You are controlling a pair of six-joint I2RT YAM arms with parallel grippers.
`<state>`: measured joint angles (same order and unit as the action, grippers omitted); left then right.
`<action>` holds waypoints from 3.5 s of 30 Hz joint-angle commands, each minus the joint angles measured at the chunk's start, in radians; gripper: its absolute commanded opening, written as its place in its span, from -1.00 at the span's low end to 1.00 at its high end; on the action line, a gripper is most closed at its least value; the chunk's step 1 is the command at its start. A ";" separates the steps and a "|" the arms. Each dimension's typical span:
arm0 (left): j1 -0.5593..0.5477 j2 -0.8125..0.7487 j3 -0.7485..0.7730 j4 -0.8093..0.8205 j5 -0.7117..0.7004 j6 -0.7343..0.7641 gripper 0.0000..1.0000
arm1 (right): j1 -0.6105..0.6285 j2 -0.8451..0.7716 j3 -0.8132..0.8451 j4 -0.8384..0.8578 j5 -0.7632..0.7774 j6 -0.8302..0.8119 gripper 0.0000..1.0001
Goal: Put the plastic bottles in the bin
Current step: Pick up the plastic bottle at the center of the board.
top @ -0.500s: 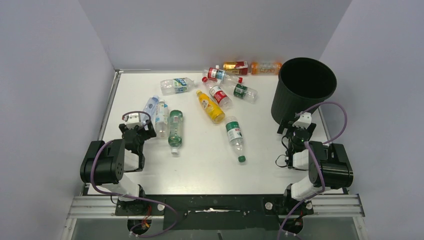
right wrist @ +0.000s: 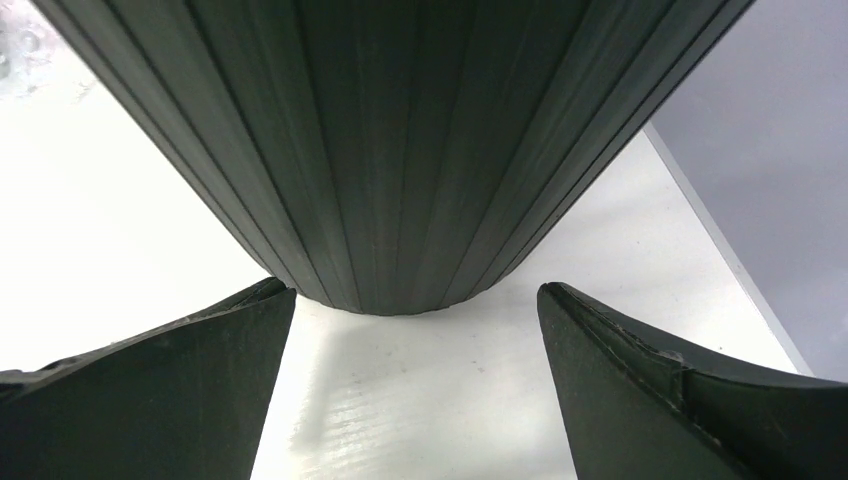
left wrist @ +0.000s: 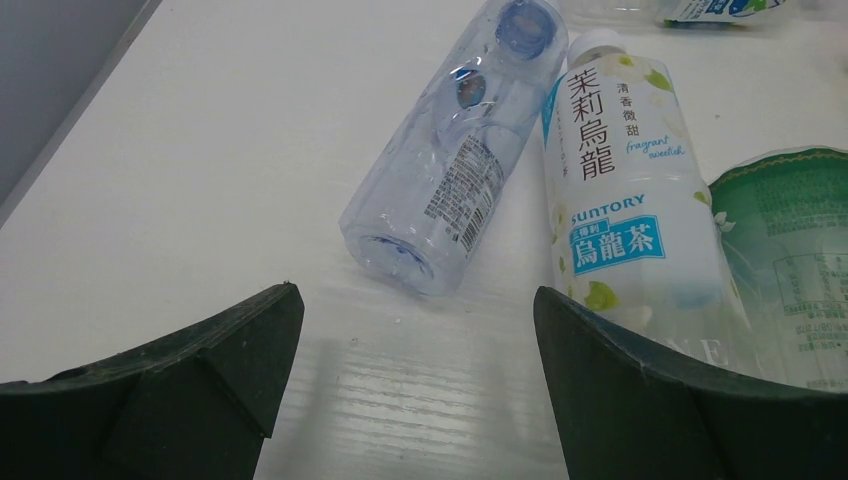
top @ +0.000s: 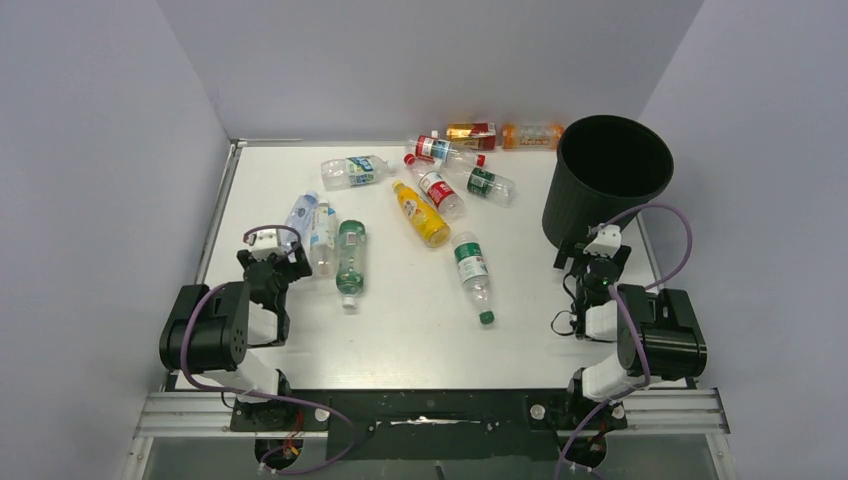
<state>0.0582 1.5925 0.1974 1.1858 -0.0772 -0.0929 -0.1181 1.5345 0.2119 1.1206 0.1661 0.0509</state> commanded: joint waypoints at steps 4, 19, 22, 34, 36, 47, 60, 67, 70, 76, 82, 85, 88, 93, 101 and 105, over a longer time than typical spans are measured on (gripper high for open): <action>-0.044 -0.237 -0.004 -0.094 -0.053 0.012 0.73 | 0.018 -0.214 -0.001 -0.058 -0.045 -0.056 0.96; -0.186 -0.668 0.262 -0.647 0.000 -0.194 0.73 | 0.037 -0.867 0.263 -0.776 -0.227 -0.107 0.96; -0.197 -0.719 0.372 -0.784 0.029 -0.235 0.73 | 0.039 -0.920 0.360 -0.885 -0.241 -0.059 0.96; -0.207 -0.711 0.894 -1.173 0.122 -0.506 0.73 | 0.039 -0.766 1.004 -1.443 -0.354 0.164 0.96; -0.207 -0.688 0.984 -1.235 0.166 -0.517 0.73 | 0.039 -0.716 1.115 -1.515 -0.390 0.205 0.95; -0.205 -0.725 1.115 -1.302 0.378 -0.484 0.73 | 0.039 -0.904 1.056 -1.408 -0.412 0.420 0.95; -0.204 -0.672 0.764 -1.050 0.655 -0.795 0.73 | 0.040 -0.743 0.975 -1.691 -0.540 0.440 0.96; -0.228 -0.630 0.633 -1.106 0.619 -0.813 0.73 | 0.150 -0.624 0.824 -1.701 -0.406 0.453 0.96; -0.252 -0.657 0.626 -1.211 0.523 -0.769 0.73 | 0.287 -0.553 0.812 -1.691 -0.269 0.468 0.96; -0.309 -0.632 0.708 -1.449 0.457 -0.677 0.73 | 0.492 -0.367 0.819 -1.692 -0.077 0.477 0.96; -0.366 -0.632 0.779 -1.647 0.385 -0.619 0.73 | 0.547 -0.195 0.868 -1.726 0.004 0.448 0.96; -0.375 -0.650 0.751 -1.657 0.376 -0.622 0.73 | 0.576 -0.145 0.873 -1.700 0.019 0.436 0.96; -0.379 -0.662 0.715 -1.678 0.384 -0.623 0.73 | 0.614 -0.095 0.890 -1.665 -0.005 0.426 0.96; -0.412 -0.721 0.652 -1.727 0.423 -0.607 0.73 | 0.706 -0.019 0.912 -1.575 -0.017 0.383 0.96; -0.420 -0.827 0.587 -1.853 0.441 -0.565 0.73 | 0.787 0.197 1.156 -1.772 0.117 0.431 0.96; -0.420 -0.887 0.538 -1.873 0.476 -0.584 0.73 | 0.824 0.261 1.262 -1.896 0.186 0.449 0.95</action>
<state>-0.3592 0.7570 0.7677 -0.6472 0.3500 -0.6861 0.6762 1.7805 1.3739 -0.6411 0.2344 0.4732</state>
